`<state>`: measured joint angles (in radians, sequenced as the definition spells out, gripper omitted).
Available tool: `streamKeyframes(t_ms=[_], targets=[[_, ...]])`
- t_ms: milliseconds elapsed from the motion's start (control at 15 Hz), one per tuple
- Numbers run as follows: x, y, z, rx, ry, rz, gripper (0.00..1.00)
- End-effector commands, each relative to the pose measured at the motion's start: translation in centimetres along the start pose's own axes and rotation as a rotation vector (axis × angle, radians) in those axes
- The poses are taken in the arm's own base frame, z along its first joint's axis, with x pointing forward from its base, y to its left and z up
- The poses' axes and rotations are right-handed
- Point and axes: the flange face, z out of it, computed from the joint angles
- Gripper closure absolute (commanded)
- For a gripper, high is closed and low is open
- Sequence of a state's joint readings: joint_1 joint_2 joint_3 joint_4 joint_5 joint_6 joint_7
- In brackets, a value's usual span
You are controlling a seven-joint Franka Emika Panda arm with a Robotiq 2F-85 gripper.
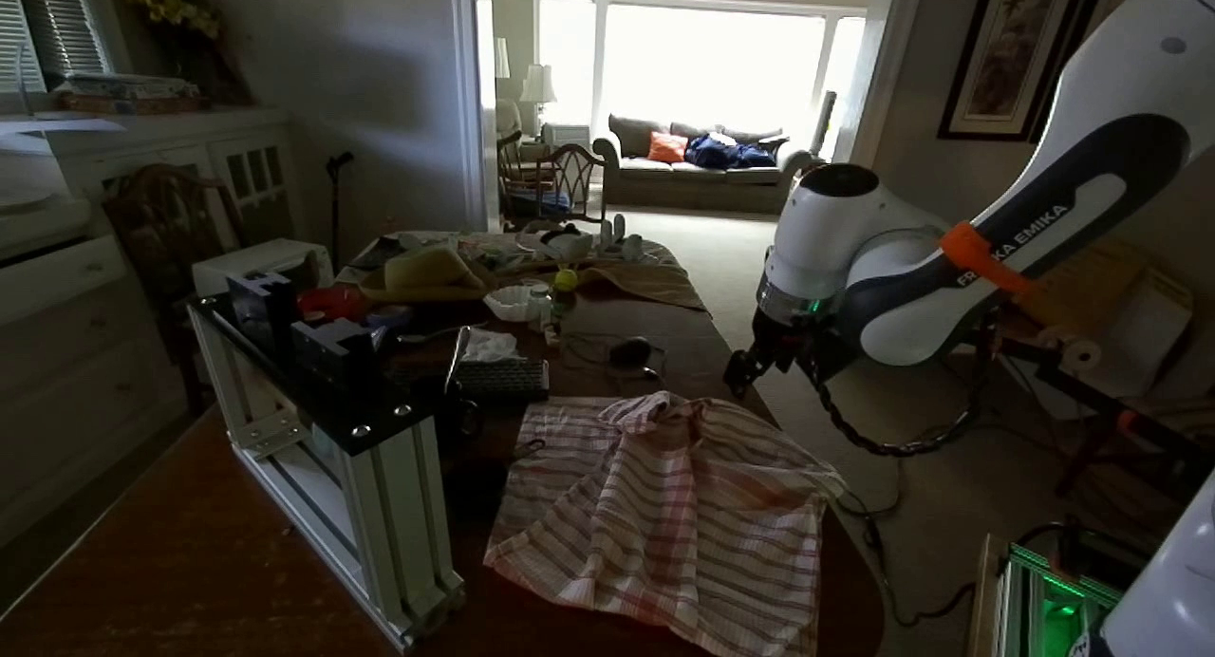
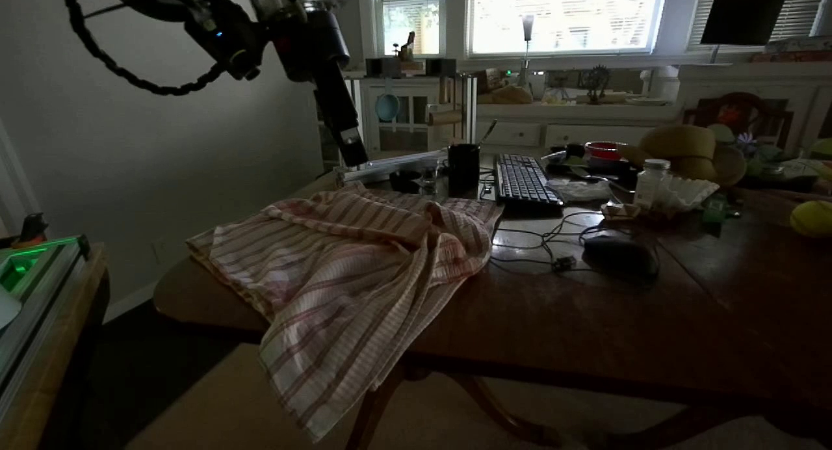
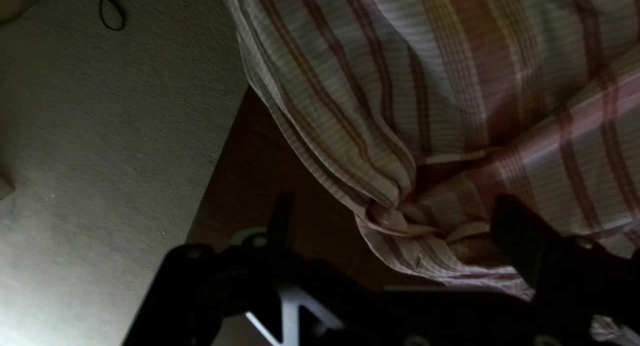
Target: Unfold the cloth
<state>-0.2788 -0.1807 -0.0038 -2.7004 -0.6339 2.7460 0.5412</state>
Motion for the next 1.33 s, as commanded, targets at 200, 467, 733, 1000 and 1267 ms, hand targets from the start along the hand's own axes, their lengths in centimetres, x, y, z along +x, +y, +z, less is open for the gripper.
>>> streamKeyframes(t_ms=[200,467,733,1000,1267], targets=[[5.7,-4.6,-0.5,0.001,0.054,0.224,0.0],[7.6,-7.2,1.4,-0.046,0.017,0.388,0.0],[8.4,-9.5,5.0,-0.097,-0.071,0.525,0.0],[8.9,-11.7,8.3,-0.092,-0.107,0.567,0.0],[8.9,-11.9,8.3,-0.093,-0.097,0.553,0.0]])
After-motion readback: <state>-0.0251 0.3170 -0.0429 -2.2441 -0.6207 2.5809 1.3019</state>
